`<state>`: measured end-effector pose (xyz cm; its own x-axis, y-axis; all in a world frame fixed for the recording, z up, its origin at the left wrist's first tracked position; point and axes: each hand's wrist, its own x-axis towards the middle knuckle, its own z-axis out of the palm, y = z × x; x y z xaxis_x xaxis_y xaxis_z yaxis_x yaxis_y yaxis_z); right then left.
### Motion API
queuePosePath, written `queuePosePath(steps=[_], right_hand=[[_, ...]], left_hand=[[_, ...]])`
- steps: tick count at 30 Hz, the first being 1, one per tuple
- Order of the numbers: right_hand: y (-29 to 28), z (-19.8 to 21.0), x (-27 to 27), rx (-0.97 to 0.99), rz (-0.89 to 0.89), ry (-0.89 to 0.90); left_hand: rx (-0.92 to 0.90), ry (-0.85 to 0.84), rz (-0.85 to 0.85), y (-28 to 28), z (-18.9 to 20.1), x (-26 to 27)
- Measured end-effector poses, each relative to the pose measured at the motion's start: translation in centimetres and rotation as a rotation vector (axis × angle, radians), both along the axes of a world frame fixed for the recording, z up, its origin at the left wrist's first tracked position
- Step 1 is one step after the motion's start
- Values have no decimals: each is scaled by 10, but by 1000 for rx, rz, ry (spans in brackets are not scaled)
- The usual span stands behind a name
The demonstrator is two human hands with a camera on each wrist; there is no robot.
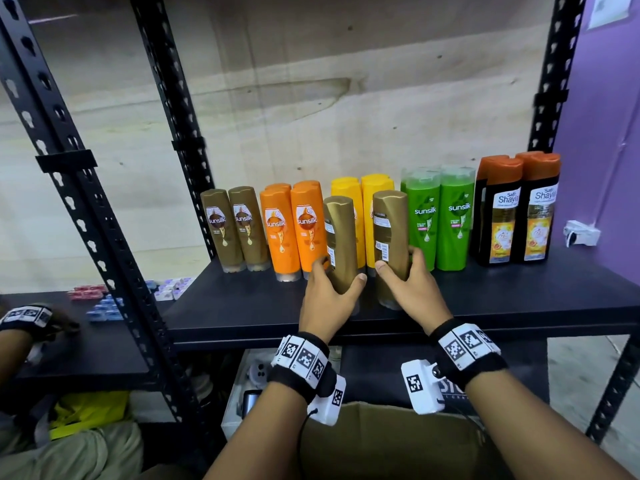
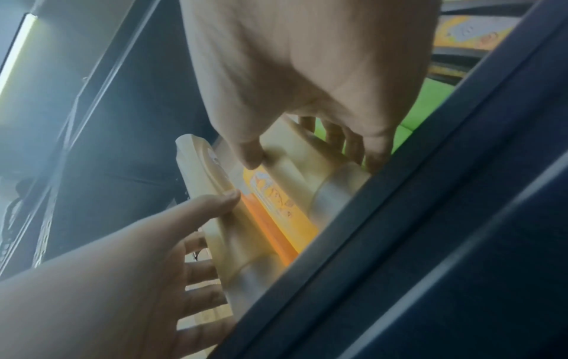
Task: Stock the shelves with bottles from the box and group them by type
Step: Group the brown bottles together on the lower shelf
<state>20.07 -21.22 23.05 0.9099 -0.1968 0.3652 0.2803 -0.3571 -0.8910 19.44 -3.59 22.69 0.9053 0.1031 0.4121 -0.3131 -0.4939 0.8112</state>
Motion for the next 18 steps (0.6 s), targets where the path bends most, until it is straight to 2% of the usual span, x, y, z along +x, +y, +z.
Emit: queuePosePath(steps=[3, 8, 18], right_hand=[[5, 3, 7, 98, 2, -23], [13, 5, 14, 156, -33, -103], [24, 2, 18, 188, -58, -214]], left_hand=[[-41, -61, -18, -7, 6, 3], [-113, -143, -68, -12, 15, 13], [-226, -150, -127, -11, 14, 24]])
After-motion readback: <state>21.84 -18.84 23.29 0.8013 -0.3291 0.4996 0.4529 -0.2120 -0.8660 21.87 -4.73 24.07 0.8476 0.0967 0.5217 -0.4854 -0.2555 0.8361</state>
